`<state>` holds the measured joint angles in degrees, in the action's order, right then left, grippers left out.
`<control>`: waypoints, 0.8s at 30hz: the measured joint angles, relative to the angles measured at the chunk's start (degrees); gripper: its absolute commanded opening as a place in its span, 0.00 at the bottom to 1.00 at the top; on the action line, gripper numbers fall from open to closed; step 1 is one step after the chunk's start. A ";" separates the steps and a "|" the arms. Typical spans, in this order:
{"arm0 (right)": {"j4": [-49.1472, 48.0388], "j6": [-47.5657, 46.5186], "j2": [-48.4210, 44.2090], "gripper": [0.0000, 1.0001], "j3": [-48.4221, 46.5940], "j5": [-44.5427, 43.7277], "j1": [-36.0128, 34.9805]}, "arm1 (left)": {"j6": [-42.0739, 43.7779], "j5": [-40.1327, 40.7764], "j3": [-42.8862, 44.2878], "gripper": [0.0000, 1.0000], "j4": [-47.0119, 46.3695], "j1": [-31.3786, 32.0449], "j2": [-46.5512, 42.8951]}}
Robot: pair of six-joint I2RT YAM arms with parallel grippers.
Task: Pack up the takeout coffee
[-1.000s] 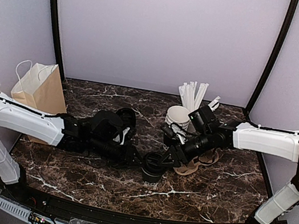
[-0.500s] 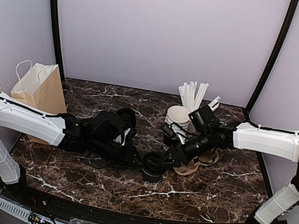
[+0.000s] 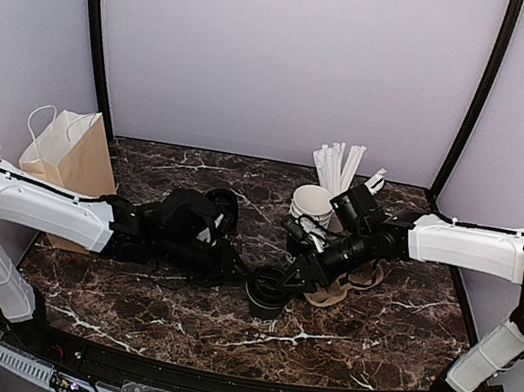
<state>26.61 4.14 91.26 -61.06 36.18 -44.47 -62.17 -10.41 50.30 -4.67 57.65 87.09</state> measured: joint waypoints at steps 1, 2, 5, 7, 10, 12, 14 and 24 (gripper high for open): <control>-0.02 -0.04 0.02 0.57 0.00 0.00 0.00 | 0.02 -0.07 0.00 0.21 -0.02 -0.09 0.04; -0.04 -0.04 0.02 0.56 0.00 0.00 0.00 | 0.00 -0.26 0.00 0.21 -0.07 -0.20 0.15; -0.04 -0.11 0.02 0.57 0.00 0.00 0.00 | -0.02 -1.20 0.02 0.20 -0.83 -0.35 0.72; -0.02 -0.17 0.02 0.57 0.00 -0.02 0.00 | -0.04 -2.01 0.02 0.22 -1.05 -0.50 0.98; -0.02 -0.24 0.02 0.57 0.00 0.00 0.00 | 0.00 -2.84 0.02 0.26 -0.81 -0.72 0.98; -0.02 -0.26 0.09 0.57 0.00 0.00 0.00 | 0.00 -3.19 0.09 0.27 -0.31 -0.87 0.98; -0.02 -0.35 0.24 0.57 -0.04 0.02 0.00 | 0.04 -3.43 0.33 0.27 0.44 -0.90 0.98; 0.42 -0.44 1.22 0.56 -0.96 0.61 0.00 | -0.61 -4.87 0.57 0.15 1.18 -1.20 0.96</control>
<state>27.03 3.70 92.49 -62.02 36.80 -44.47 -62.78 -15.29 50.87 -3.49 56.45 88.05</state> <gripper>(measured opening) 0.563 0.221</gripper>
